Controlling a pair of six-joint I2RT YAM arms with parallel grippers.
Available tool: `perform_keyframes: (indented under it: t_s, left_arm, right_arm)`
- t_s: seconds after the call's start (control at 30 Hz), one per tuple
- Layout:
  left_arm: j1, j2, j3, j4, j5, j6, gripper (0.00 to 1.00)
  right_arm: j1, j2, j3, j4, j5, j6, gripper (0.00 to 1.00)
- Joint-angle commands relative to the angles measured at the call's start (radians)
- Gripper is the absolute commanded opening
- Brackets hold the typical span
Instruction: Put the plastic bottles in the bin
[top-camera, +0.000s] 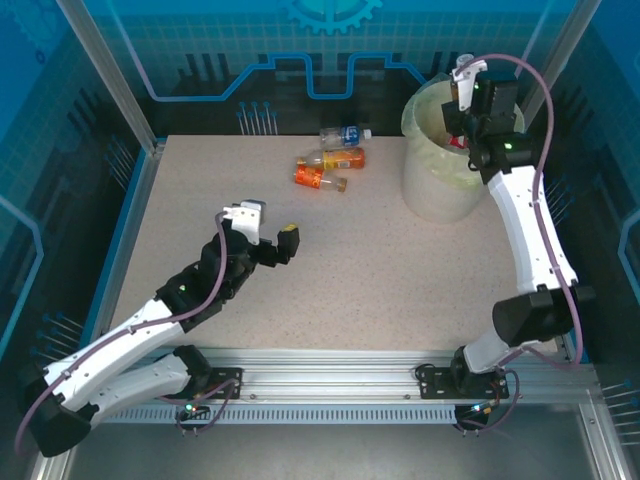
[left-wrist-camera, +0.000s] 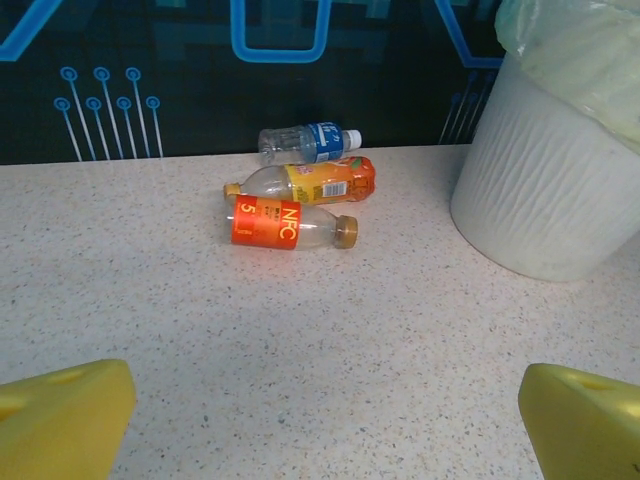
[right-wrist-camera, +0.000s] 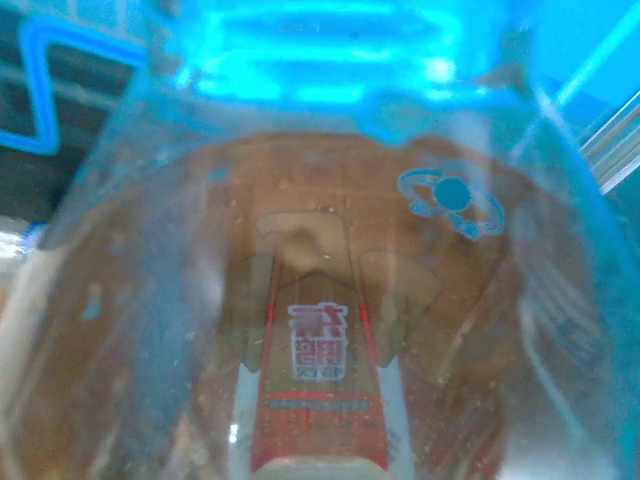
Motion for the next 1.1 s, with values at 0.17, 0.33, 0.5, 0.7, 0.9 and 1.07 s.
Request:
perform_keyframes:
  t_s: [0.17, 0.33, 0.5, 0.7, 0.9, 1.07]
  left_arm:
    - [0.016, -0.017, -0.028, -0.001, -0.035, -0.043, 0.99]
    - [0.024, 0.000, -0.023, -0.016, -0.037, -0.048, 0.99]
    - [0.037, 0.005, -0.030, -0.023, -0.045, -0.054, 0.99]
    - [0.055, 0.023, -0.031, -0.019, -0.033, -0.069, 0.99]
    - [0.063, 0.039, -0.027, -0.016, -0.021, -0.074, 0.99]
    - [0.068, 0.049, -0.027, -0.017, -0.019, -0.082, 0.99]
  right_arm:
    - [-0.036, 0.213, 0.206, 0.039, 0.206, -0.212, 0.46]
    - [-0.036, 0.387, 0.336, 0.082, 0.263, -0.301, 0.51]
    - [-0.033, 0.558, 0.587, 0.001, 0.293, -0.322, 0.66]
    - [-0.025, 0.560, 0.628, -0.111, 0.190, -0.248, 0.84]
    - [-0.021, 0.521, 0.635, -0.163, 0.154, -0.201, 0.88]
    - [-0.021, 0.473, 0.622, -0.209, 0.064, -0.140, 0.90]
